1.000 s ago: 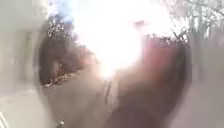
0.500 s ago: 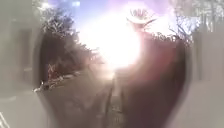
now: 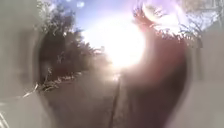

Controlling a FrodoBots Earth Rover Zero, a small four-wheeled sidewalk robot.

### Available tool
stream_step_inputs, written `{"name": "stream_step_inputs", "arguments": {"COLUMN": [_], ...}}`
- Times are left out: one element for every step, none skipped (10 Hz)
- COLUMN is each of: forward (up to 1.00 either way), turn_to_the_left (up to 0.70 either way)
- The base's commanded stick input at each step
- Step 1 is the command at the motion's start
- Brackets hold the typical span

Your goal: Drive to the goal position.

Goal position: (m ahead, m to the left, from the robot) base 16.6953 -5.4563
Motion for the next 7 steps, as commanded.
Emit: {"name": "stream_step_inputs", "arguments": {"forward": [1.0, 1.0, 1.0, 1.0, 1.0, 1.0, 1.0], "turn_to_the_left": [0.0, 0.0, 0.0, 0.0, 0.0, 0.0, 0.0]}}
